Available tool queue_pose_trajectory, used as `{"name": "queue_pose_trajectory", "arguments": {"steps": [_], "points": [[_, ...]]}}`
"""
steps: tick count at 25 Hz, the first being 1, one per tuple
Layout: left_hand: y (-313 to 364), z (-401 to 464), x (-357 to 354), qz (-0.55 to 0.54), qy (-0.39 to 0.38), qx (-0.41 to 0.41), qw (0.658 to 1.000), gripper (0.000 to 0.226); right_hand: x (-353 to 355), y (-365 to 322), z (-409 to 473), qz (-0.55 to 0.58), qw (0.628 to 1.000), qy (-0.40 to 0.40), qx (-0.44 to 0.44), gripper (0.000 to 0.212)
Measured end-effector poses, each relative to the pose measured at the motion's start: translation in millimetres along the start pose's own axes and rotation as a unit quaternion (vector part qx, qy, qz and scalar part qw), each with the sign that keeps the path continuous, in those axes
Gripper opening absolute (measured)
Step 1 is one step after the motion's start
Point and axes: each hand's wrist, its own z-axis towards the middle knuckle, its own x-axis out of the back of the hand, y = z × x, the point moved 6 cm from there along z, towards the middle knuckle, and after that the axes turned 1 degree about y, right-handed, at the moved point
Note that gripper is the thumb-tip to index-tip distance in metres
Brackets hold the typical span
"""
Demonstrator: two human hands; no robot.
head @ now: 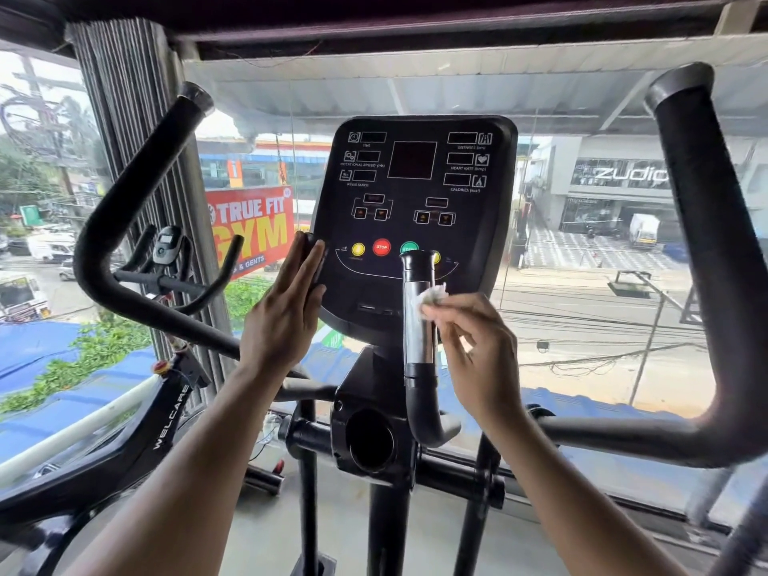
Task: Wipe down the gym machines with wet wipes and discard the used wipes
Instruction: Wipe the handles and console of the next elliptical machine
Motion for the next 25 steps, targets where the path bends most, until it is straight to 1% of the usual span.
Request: {"name": "queue_pose_trajectory", "arguments": {"steps": [1,3,5,6,8,10,14,16,18,21,22,23,25], "points": [[0.7,0.2,0.1,0.000,-0.001,-0.004,1.000,0.058,2.0,-0.7,-15.7,-0.014,1.000,-0.005,0.002,0.025],[1.2,-0.1,0.3,0.002,-0.001,-0.001,1.000,0.059,3.3,6.2,-32.6,0.001,0.999,0.000,-0.048,0.026],[1.3,-0.2,0.2,-0.004,-0.010,0.009,1.000,0.060,0.9,16.1,-18.2,0.031,0.994,0.030,-0.103,0.025],[1.6,-0.1,0.0,-0.007,-0.015,0.008,1.000,0.060,-1.4,17.6,-3.4,0.038,0.992,0.047,-0.109,0.023],[0.5,0.3,-0.9,-0.004,-0.021,0.000,1.000,0.061,-7.0,10.6,26.5,0.042,0.994,0.062,-0.081,0.018],[0.1,-0.2,-1.4,-0.006,-0.022,-0.005,1.000,0.062,-10.6,0.7,32.8,0.027,0.997,0.056,-0.042,0.017],[1.3,-2.3,-0.4,-0.011,-0.012,0.004,1.000,0.060,-2.3,-11.8,-22.6,-0.029,0.999,0.026,-0.008,0.021],[2.1,-1.9,-0.7,-0.011,-0.013,0.002,1.000,0.060,3.6,-11.0,-54.2,0.009,0.999,0.013,-0.043,0.019],[1.7,-1.4,-0.9,-0.007,-0.015,-0.002,1.000,0.060,4.5,-0.2,-69.6,0.065,0.991,0.010,-0.116,0.018],[0.7,-1.1,-0.8,-0.004,-0.019,0.005,1.000,0.060,-2.6,18.8,-46.5,0.138,0.965,0.041,-0.220,0.027],[1.0,-1.3,-0.7,-0.006,-0.020,0.006,1.000,0.060,-4.8,20.0,-35.4,0.157,0.958,0.057,-0.233,0.026],[1.0,-1.3,-0.5,-0.008,-0.019,0.004,1.000,0.060,-6.0,16.1,-27.2,0.160,0.958,0.073,-0.225,0.024],[1.2,-1.1,-0.7,-0.010,-0.017,-0.001,1.000,0.059,-8.3,2.0,-27.6,0.143,0.968,0.080,-0.190,0.024]]}}
